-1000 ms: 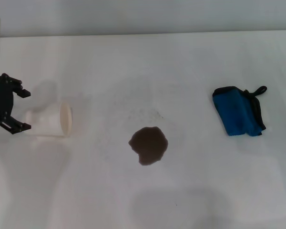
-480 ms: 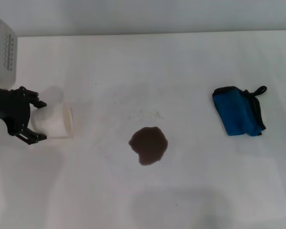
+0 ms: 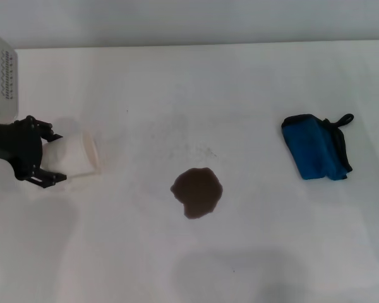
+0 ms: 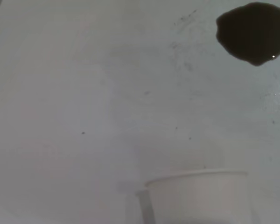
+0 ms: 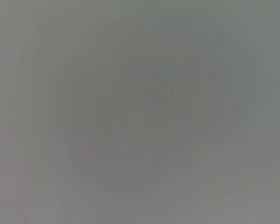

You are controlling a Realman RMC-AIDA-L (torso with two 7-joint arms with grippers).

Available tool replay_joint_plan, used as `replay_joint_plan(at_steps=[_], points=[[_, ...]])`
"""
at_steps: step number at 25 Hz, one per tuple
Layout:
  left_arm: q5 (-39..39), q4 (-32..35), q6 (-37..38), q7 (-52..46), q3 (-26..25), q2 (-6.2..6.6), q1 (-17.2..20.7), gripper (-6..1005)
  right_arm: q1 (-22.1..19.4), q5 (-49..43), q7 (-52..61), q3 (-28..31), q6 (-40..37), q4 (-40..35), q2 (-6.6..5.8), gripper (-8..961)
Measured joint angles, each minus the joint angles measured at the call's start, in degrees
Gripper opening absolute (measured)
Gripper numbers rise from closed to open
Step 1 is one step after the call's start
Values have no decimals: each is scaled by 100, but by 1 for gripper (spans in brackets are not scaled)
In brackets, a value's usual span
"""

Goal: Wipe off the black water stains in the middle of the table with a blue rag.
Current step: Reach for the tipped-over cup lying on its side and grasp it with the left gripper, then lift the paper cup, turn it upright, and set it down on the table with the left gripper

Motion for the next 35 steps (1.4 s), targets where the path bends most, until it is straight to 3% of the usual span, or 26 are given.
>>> replay_joint_plan(at_steps=[7, 17, 28, 35], points=[[-373, -3, -47, 129, -3, -3, 112, 802, 10, -6, 2, 0, 6, 3, 0, 477], [-2079, 94, 167, 433, -8, -4, 509, 665, -5, -11, 3, 0, 83, 2, -6, 477], [-5513, 1265, 535, 1428, -17, -19, 1909, 608, -33, -41, 11, -58, 391, -119, -44, 477], [-6348, 1960, 422, 1615, -17, -43, 2547, 609, -33, -147, -24, -151, 834, -223, -44, 477]])
